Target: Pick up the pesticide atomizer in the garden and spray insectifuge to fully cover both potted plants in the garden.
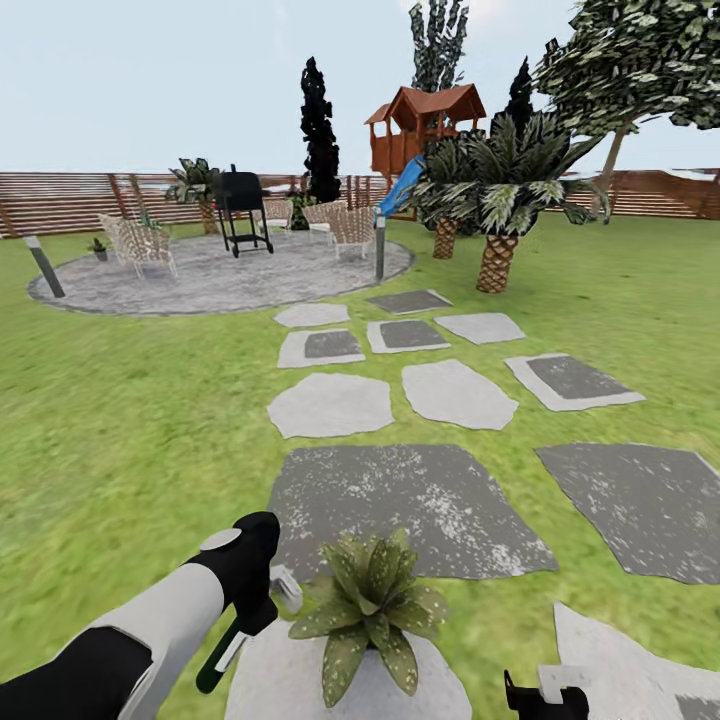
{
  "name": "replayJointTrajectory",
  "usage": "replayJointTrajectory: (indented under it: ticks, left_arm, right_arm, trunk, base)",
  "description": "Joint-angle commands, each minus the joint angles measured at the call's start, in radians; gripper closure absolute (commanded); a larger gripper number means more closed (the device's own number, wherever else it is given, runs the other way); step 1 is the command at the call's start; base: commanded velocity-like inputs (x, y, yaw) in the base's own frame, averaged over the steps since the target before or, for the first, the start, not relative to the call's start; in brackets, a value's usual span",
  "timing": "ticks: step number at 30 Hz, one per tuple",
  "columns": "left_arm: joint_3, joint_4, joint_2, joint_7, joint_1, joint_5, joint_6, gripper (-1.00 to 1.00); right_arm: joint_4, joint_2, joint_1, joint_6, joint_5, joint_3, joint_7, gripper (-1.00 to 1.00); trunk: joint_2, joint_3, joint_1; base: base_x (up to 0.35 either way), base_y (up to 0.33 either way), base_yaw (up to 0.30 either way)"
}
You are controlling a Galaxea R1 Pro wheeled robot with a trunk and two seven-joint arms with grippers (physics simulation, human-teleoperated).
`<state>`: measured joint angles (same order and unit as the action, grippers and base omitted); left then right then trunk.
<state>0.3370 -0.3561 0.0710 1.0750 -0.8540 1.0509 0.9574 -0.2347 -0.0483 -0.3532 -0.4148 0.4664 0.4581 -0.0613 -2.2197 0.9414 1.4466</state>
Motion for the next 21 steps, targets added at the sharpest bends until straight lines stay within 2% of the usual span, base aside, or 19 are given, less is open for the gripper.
replayJointTrajectory:
  ticks: [1, 15, 21]
  left_arm:
    - [0.003, 0.002, 0.0, 0.01, 0.001, 0.009, 0.003, 1.0]
    - [0.004, 0.009, 0.0, 0.01, 0.003, 0.011, 0.001, 1.0]
    - [0.005, 0.009, 0.0, 0.003, 0.003, 0.011, 0.0, 1.0]
  right_arm:
    - [0.002, 0.0, -0.001, -0.004, 0.011, 0.005, -0.005, -1.0]
    - [0.002, -0.001, -0.001, -0.004, 0.011, 0.006, -0.005, -1.0]
    - [0.002, -0.001, -0.001, -0.004, 0.011, 0.006, -0.005, -1.0]
  trunk:
    - [0.0, 0.001, 0.0]
    - [0.0, 0.001, 0.0]
    - [0.0, 0.001, 0.0]
  base:
    - [0.13, 0.309, -0.292]
    - [0.031, 0.318, -0.284]
    - [0.0, 0.066, -0.081]
